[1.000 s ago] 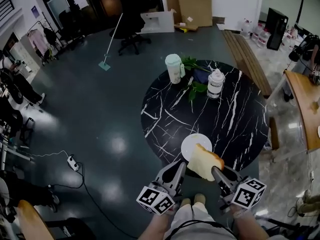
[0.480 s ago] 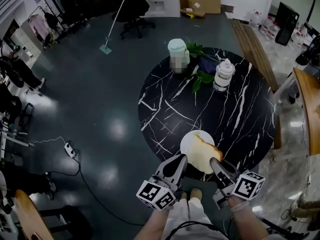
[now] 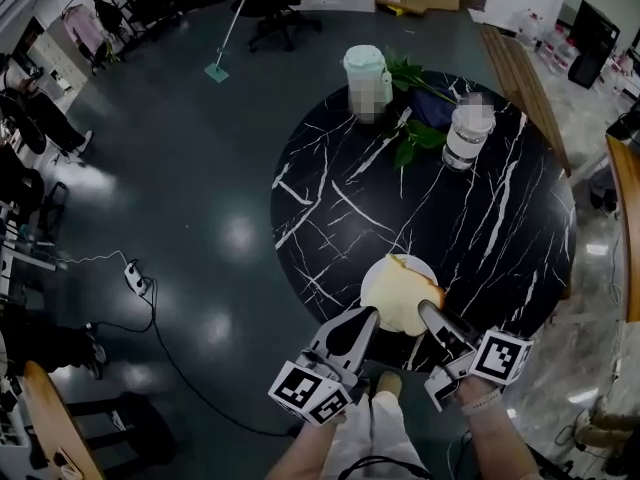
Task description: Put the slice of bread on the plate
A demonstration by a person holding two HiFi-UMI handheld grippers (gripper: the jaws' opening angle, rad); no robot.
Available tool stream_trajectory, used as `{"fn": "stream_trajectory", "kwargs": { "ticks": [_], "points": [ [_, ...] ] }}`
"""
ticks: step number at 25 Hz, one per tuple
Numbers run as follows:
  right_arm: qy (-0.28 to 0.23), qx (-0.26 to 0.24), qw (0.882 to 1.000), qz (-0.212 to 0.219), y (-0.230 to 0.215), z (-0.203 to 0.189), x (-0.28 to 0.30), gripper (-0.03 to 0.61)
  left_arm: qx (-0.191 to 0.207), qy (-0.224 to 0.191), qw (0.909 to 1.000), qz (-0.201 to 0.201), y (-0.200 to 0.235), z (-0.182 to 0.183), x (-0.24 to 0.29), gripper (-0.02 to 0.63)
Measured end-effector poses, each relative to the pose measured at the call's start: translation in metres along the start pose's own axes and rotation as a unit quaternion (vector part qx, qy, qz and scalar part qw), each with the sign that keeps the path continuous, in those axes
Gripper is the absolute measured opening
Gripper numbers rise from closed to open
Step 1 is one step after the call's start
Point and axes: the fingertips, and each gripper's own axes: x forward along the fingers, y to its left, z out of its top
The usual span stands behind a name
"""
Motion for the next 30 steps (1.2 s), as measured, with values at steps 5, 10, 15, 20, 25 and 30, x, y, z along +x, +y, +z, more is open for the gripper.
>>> {"fn": "stream_trajectory", "kwargs": {
  "ticks": [5, 10, 15, 20, 25, 30],
  "points": [
    [0.014, 0.03, 0.999, -0.006, -0.019, -0.006, 0.007, 0.09, 0.003, 0.003, 1.0, 0.002, 0.003, -0.011, 0.001, 0.008],
    [0.018, 0.028, 0.999, -0.013, -0.027, -0.005, 0.011, 0.091, -0.008, -0.001, 1.0, 0.004, 0.002, -0.019, -0.002, 0.008],
    [0.031, -0.015, 0.999, -0.021, -0.029, -0.003, 0.017, 0.092, -0.015, -0.003, 0.9999, 0.002, -0.002, -0.022, -0.007, 0.008],
    [0.044, -0.142, 0.987, -0.067, -0.03, 0.001, 0.014, 0.104, -0.018, -0.009, 0.9998, 0.004, 0.0, -0.021, -0.011, 0.008],
    [0.039, -0.196, 0.975, -0.097, -0.033, 0.003, 0.013, 0.133, -0.022, -0.013, 0.9997, 0.003, -0.002, -0.018, -0.015, 0.008],
    [0.031, -0.25, 0.959, -0.13, -0.041, 0.005, 0.009, 0.161, -0.028, -0.016, 0.9995, 0.002, -0.002, -0.02, -0.02, 0.008]
  ]
}}
